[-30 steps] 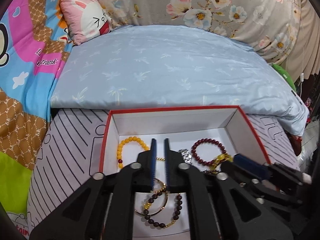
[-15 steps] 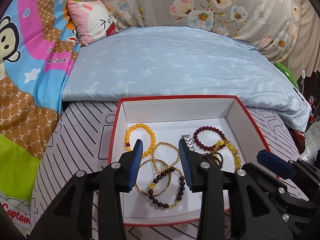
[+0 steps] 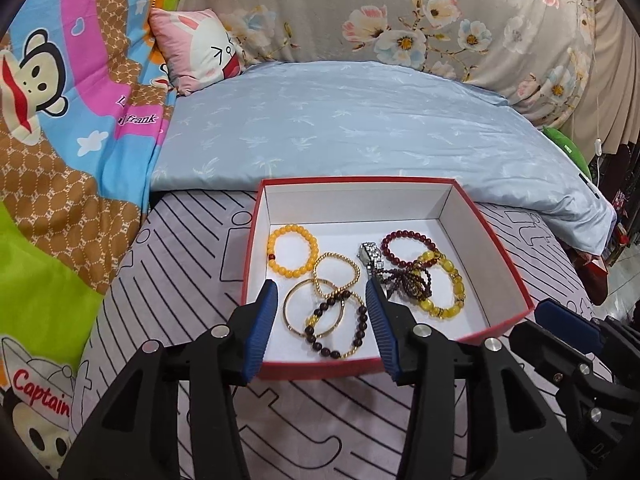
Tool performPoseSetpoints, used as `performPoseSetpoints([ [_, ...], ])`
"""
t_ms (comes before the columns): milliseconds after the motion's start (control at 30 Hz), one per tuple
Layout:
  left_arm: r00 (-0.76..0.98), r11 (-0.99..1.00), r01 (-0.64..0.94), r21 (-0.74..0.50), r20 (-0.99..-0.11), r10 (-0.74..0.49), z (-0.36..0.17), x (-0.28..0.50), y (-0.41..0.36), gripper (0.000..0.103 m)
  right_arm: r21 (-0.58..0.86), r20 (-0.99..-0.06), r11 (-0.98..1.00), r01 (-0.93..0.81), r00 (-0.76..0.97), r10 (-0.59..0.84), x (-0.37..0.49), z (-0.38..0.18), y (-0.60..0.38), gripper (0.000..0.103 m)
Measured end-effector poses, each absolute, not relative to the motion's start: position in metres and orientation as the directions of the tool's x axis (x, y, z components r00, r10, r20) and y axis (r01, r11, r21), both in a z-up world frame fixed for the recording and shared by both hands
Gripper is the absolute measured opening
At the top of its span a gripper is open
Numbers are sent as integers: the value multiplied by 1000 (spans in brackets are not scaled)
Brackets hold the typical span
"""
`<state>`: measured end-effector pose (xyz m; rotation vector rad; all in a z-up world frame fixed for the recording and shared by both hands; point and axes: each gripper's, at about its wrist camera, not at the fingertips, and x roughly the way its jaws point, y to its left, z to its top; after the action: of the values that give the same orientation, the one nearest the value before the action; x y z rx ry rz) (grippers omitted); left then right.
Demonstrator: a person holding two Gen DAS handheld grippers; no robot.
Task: Organize jewelry
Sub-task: 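Withdraw both tools from the box back to the silver jewelry, then grasp the silver necklace with the right tool while the left tool grasps the silver earring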
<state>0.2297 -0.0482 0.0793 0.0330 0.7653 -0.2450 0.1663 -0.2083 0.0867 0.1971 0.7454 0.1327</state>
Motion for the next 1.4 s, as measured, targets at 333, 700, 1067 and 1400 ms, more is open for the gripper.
performPoseSetpoints([
  [333, 715, 977, 208, -51, -673, -187, 75, 176, -23, 70, 218, -691, 976, -14, 704, 165, 114, 70, -220, 38],
  [700, 678, 984, 179, -24, -721, -140, 26, 109, -5, 74, 247, -746, 969, -15, 636, 200, 53, 29, -201, 38],
  [1067, 662, 986, 156, -60, -735, -149, 3, 77, 7, 74, 213, -779, 974, -79, 588, 218, 42, 5, -163, 34],
  [1400, 652, 984, 156, -85, -739, -168, -1, 75, 9, 74, 179, -782, 979, -95, 590, 200, 50, -1, -152, 26],
])
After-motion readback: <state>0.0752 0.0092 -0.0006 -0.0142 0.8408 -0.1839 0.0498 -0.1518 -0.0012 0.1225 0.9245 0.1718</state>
